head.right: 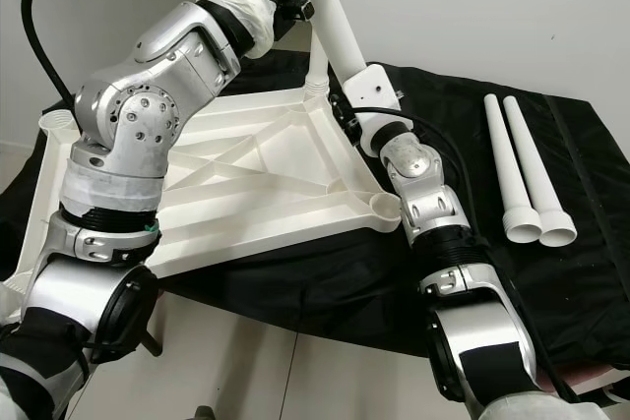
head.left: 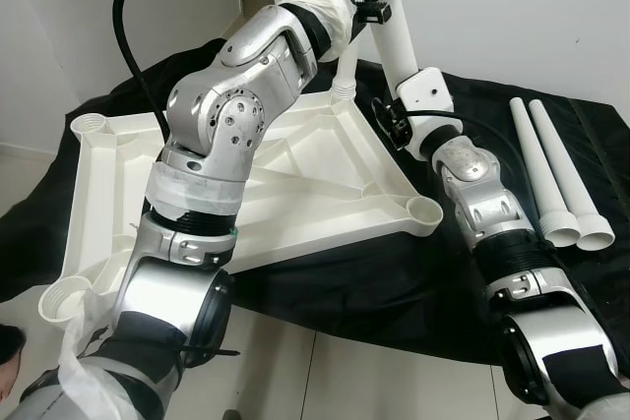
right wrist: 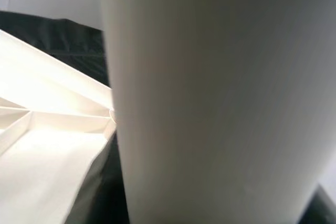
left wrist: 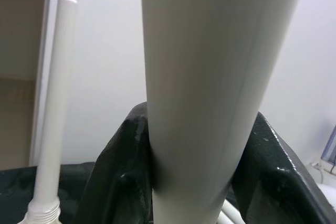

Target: Building children table

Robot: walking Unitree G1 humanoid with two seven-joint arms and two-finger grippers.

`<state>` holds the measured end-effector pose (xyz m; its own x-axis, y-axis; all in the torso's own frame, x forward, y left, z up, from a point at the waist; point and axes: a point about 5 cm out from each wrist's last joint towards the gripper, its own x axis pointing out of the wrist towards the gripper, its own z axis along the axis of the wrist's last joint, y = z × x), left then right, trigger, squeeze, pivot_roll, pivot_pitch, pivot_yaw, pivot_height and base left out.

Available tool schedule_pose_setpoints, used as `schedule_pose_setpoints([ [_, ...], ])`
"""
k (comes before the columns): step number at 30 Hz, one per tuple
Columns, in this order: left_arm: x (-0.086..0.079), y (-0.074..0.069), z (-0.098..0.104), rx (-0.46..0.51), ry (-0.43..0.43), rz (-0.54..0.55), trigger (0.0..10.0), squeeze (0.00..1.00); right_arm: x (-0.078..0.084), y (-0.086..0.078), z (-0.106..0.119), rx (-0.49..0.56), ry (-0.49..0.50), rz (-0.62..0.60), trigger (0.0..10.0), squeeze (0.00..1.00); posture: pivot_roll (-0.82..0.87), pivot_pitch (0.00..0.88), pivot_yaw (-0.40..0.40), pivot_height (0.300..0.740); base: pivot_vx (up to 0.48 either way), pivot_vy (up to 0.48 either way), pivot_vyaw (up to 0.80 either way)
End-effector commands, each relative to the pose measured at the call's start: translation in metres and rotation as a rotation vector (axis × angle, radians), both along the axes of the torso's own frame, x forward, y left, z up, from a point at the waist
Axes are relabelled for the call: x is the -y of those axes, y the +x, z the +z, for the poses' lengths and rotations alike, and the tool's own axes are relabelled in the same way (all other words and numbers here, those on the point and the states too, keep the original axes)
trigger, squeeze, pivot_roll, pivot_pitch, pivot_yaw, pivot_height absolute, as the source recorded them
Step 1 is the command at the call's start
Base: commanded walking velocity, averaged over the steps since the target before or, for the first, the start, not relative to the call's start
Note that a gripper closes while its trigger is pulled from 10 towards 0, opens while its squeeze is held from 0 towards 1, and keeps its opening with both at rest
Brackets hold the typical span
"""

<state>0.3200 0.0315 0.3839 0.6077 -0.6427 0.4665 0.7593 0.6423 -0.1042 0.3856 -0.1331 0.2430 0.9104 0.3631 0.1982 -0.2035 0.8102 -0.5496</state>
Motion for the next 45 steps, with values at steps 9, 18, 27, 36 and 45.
schedule_pose_setpoints([
  [9, -0.004, 0.022, 0.032, 0.024, 0.018, -0.03, 10.0, 0.0, -0.005, 0.001, -0.006, -0.002, -0.04, -0.024, 0.0, 0.0, 0.04, 0.014, -0.062, 0.74, 0.0, 0.0, 0.0],
  [18, 0.002, 0.05, 0.054, 0.003, 0.047, -0.023, 10.0, 0.0, -0.001, 0.002, -0.003, -0.097, 0.35, -0.058, 10.0, 0.0, 0.04, 0.011, -0.063, 0.74, 0.0, 0.0, 0.0],
  [27, 0.013, 0.052, 0.062, 0.015, 0.042, -0.043, 10.0, 0.0, 0.007, 0.004, -0.004, -0.166, 0.628, -0.073, 10.0, 0.0, 0.04, 0.006, -0.063, 0.74, 0.0, 0.0, 0.0],
  [36, 0.02, 0.049, 0.082, 0.0, -0.096, -0.066, 10.0, 0.0, 0.016, 0.004, -0.009, -0.189, 0.71, -0.123, 10.0, 0.0, 0.04, 0.0, -0.062, 0.74, 0.0, 0.0, 0.0],
  [45, 0.027, 0.051, 0.082, -0.082, -0.208, -0.043, 10.0, 0.0, 0.033, 0.0, -0.01, -0.179, 0.851, -0.181, 10.0, 0.0, 0.04, 0.0, -0.055, 0.74, 0.0, 0.0, 0.0],
])
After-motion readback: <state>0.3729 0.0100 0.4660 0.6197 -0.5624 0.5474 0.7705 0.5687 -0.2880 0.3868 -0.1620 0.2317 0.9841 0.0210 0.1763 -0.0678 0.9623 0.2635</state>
